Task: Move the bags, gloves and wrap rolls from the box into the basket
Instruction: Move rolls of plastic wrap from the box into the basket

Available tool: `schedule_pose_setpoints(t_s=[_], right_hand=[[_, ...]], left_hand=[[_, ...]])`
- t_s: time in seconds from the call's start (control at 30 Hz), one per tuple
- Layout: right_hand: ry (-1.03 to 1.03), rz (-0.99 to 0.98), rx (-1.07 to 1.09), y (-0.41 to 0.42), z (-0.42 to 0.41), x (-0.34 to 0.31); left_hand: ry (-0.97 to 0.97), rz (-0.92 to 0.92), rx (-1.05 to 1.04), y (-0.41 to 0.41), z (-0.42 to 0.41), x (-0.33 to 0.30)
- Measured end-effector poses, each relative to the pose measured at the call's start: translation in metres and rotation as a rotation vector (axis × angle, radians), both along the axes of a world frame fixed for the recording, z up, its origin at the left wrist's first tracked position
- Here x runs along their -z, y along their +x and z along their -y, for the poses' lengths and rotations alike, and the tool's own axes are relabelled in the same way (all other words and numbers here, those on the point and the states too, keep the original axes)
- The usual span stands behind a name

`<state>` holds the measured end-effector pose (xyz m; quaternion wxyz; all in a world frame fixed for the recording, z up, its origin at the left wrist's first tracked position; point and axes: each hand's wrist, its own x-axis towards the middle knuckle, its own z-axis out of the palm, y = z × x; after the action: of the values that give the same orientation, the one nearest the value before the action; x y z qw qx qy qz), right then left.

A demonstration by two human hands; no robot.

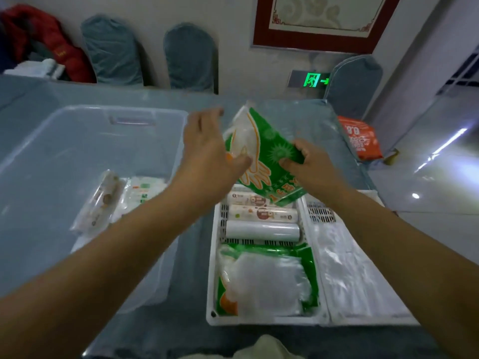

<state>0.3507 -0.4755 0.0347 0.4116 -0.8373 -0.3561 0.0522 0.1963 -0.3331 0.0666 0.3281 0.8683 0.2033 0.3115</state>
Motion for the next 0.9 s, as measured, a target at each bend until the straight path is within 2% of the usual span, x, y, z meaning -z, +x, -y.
schedule_pose_setpoints(t_s=[0.1, 0.27, 0.37, 0.63, 0.8, 0.9], right_hand=[[-0.136, 0.025, -0.016, 0.020, 0.030, 0.032], [-0.203, 0.008, -0.015, 0.040, 0.054, 0.069], [-0.204, 0.004, -0.035, 0.044, 0.057, 0.079], [-0.136, -0.058, -0.077, 0.043, 0.060, 0.091], [-0.142, -0.029, -0.123, 0.037, 0.056, 0.084], [-0.136, -0.036, -0.162, 0.032, 0.052, 0.076]], left_hand=[[-0.060, -0.148, 0.086, 0.009, 0.046, 0.055], [0.026, -0.791, 0.279, 0.017, 0.069, 0.140], [0.042, -0.990, 0.370, 0.016, 0.072, 0.168], [0.113, -1.004, 0.358, 0.021, 0.078, 0.194], [0.256, -1.041, 0.328, 0.021, 0.085, 0.195], [0.301, -1.001, 0.296, 0.016, 0.090, 0.193]])
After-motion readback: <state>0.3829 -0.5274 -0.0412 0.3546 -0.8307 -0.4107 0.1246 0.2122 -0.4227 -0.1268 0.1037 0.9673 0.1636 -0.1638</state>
